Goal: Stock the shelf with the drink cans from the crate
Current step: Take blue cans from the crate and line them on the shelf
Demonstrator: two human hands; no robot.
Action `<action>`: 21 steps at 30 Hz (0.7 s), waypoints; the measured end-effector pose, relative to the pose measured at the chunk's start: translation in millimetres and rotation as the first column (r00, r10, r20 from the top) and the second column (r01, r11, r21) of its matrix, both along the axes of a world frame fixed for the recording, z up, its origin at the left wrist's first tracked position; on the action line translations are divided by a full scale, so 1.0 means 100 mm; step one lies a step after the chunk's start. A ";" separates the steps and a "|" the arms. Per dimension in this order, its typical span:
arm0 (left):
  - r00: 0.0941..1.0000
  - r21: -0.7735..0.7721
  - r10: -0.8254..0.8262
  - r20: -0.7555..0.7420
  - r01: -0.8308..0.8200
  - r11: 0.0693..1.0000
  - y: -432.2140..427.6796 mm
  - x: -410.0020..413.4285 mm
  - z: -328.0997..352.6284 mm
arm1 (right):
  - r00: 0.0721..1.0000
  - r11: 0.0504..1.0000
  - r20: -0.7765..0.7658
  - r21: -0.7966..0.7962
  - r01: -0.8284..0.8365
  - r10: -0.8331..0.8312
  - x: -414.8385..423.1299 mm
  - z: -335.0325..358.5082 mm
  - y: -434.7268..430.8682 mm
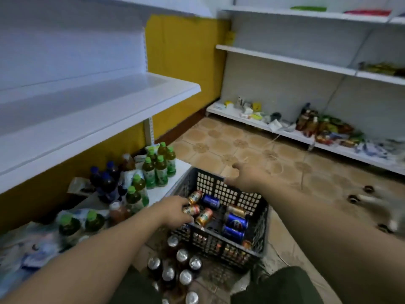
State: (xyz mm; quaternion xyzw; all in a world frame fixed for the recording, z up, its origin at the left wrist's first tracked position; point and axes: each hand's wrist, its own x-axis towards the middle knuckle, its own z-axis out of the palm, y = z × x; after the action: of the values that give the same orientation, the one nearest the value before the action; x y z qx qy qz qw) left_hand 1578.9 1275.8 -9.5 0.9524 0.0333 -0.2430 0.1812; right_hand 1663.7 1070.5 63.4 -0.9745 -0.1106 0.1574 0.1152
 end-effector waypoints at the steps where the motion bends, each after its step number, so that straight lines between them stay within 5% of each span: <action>1: 0.999 0.004 -0.023 -0.024 0.023 1.000 -0.11 0.08 -0.12 | 0.999 0.999 -0.023 -0.011 0.039 -0.040 0.02 -0.12 -0.17; 12: 0.970 -0.081 -0.099 -0.220 0.083 0.993 -0.67 1.15 -1.38 | 0.916 0.962 -0.297 -0.048 0.269 -0.271 0.70 -1.57 -1.04; 21: 0.925 -0.193 -0.056 -0.376 -0.019 0.981 -0.87 2.14 -2.70 | 0.844 0.956 -0.462 -0.030 0.291 -0.272 1.57 -3.18 -1.08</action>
State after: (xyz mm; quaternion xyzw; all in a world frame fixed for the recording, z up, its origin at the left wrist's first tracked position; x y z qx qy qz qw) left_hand 1793.1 1188.9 -279.1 0.8656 0.0351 -0.4263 0.2605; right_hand 1820.8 962.4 -254.7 -0.9120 0.0608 0.3636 0.1801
